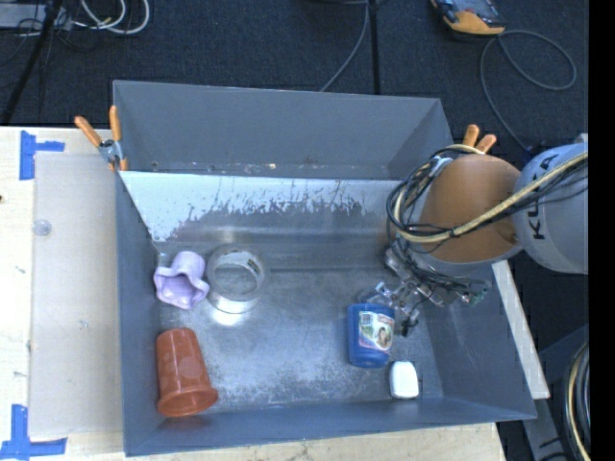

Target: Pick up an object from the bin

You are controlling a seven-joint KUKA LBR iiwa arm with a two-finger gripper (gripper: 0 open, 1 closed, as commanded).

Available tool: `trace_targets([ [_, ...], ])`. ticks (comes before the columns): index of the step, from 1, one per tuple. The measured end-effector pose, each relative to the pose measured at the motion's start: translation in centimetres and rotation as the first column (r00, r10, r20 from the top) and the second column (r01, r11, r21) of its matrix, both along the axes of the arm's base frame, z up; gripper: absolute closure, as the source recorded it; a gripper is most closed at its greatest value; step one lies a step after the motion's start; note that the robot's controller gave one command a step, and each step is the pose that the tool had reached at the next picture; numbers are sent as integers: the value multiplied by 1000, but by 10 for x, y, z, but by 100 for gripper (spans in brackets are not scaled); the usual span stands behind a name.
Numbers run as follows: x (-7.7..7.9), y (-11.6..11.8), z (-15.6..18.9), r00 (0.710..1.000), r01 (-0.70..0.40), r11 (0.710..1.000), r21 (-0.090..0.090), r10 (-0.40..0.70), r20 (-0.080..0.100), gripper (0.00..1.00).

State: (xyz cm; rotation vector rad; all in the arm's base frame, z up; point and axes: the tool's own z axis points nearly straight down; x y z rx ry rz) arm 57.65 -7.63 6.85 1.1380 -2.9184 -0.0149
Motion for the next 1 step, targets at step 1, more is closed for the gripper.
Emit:
trace_targets([
  [1, -1, 0, 1, 1000, 1, 1000, 0, -1, 1, 100],
])
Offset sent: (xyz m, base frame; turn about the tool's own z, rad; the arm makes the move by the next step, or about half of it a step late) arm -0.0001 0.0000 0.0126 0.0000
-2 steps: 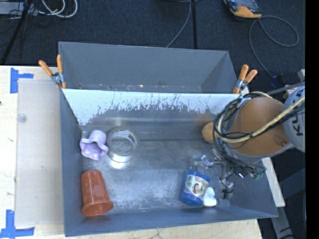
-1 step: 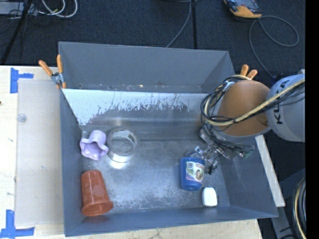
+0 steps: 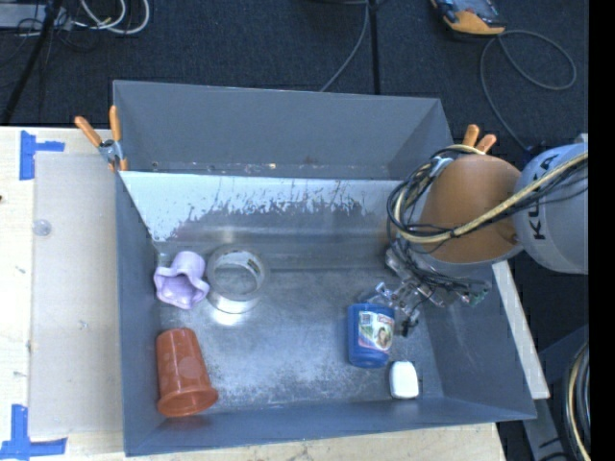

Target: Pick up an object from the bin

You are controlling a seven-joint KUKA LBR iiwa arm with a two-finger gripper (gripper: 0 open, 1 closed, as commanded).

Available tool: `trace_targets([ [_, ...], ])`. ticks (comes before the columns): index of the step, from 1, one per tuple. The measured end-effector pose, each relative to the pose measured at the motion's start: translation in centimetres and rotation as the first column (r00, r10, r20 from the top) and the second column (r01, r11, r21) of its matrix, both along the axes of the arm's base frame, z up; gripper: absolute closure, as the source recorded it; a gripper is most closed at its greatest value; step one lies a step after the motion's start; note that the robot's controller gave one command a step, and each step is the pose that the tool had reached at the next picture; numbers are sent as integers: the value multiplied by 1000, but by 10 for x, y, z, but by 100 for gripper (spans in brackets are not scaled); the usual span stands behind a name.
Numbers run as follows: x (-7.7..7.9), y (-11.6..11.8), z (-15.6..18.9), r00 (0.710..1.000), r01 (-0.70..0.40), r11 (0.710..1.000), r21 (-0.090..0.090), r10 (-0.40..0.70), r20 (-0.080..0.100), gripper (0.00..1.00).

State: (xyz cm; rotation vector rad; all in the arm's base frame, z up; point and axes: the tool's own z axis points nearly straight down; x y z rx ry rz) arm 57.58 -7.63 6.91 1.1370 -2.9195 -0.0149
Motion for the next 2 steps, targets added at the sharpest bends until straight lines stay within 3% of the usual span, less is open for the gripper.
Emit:
trace_targets([
  [2, -2, 1, 9, 1000, 1, 1000, 1, -1, -6, 100],
])
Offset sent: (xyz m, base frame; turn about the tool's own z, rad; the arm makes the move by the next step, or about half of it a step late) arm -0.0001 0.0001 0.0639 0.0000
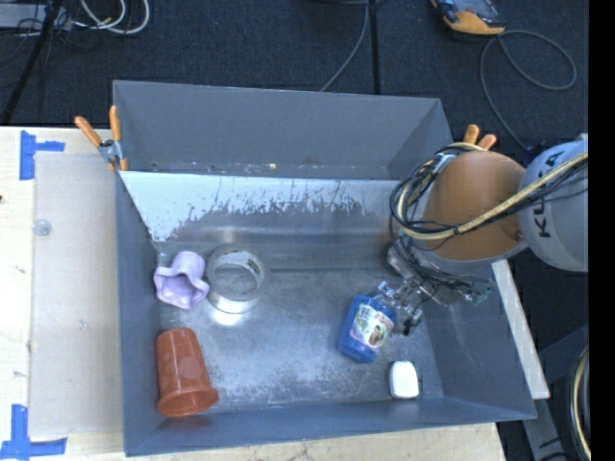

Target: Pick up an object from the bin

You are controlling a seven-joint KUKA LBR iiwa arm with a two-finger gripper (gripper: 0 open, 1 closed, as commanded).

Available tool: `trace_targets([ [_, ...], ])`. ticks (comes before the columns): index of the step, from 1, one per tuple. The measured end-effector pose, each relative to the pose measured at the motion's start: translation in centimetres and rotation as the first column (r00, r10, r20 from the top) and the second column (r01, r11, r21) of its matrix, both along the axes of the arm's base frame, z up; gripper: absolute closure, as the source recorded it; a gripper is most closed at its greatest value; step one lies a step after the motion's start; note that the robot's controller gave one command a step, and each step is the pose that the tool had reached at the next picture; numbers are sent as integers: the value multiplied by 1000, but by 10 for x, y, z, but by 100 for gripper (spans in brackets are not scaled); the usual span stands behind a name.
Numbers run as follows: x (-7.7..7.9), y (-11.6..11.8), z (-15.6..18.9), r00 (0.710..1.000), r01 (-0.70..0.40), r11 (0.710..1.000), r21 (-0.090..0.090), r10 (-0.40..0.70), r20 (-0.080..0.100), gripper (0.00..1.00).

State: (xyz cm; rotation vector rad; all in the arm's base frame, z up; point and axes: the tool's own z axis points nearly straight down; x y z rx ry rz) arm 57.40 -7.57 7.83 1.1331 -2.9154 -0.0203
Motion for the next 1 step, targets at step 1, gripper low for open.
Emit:
trace_targets([
  [1, 0, 0, 17, 1000, 1, 1000, 0, -1, 0, 100],
])
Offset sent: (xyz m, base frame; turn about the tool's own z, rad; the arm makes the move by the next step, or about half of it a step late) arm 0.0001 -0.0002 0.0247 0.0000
